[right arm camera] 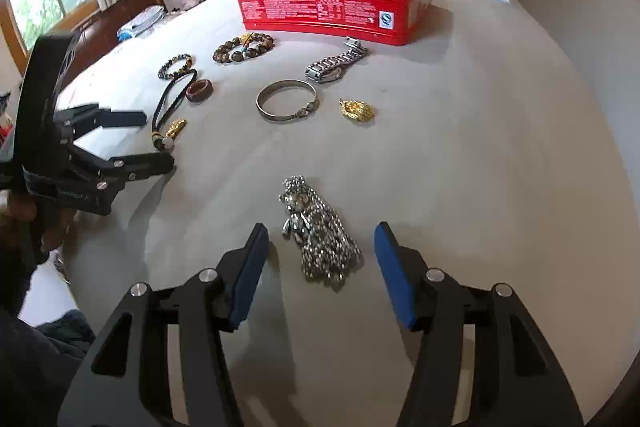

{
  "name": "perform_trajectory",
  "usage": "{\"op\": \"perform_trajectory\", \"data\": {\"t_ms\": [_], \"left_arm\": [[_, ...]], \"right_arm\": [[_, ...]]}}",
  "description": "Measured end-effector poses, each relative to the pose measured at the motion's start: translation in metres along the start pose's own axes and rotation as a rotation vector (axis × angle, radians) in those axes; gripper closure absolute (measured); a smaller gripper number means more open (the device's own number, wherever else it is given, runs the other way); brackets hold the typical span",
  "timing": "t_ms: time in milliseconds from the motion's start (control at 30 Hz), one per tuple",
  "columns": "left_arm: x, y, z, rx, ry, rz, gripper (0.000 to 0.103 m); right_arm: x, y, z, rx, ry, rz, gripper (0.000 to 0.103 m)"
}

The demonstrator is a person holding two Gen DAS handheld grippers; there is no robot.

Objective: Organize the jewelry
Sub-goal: 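Grasp the black cord keychain with the left tool while the right tool grasps the silver chain, then carry the keychain with the left tool while the right tool carries the silver chain to the tray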

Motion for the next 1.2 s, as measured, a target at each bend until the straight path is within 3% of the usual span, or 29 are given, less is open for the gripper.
{"op": "perform_trajectory", "data": {"t_ms": [167, 233, 267, 300, 333, 433, 667, 1200], "left_arm": [[0.001, -0.002, -0.002, -0.005, -0.011, 0.009, 0.008], [0.002, -0.003, 0.001, -0.008, -0.022, 0.010, 0.018], [0.003, -0.004, 0.003, -0.009, -0.024, 0.009, 0.032], [0.003, -0.005, 0.004, -0.010, -0.023, 0.007, 0.051], [0.003, -0.006, 0.005, -0.010, -0.021, 0.007, 0.062], [0.005, -0.005, 0.007, -0.015, -0.009, 0.012, 0.070], [0.013, -0.003, 0.020, -0.019, 0.058, 0.066, 0.074], [0.015, -0.015, 0.059, -0.094, 0.050, 0.067, 0.075]], "right_arm": [[0.004, 0.000, -0.001, -0.005, -0.019, 0.025, 0.066], [0.001, 0.000, -0.001, -0.004, -0.038, 0.004, 0.078], [0.000, 0.000, -0.001, -0.004, -0.046, -0.007, 0.085], [0.000, 0.000, 0.000, -0.006, -0.048, -0.013, 0.085], [0.000, 0.001, 0.000, -0.007, -0.047, -0.013, 0.085], [0.002, 0.001, 0.002, -0.008, -0.052, -0.020, 0.089], [0.001, 0.000, 0.005, -0.010, -0.064, -0.047, 0.090], [0.005, -0.008, 0.017, -0.034, -0.095, -0.076, 0.095]]}}
Point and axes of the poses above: each gripper's, at about its wrist camera, not at the fingertips, and z roughly against the way its jaws point, x to its left, y to its underside, the point moved 2 cm from there along -z, roughly the way its jaws point, and after that the axes turned 9 degrees about -x, right-handed, at the moved point
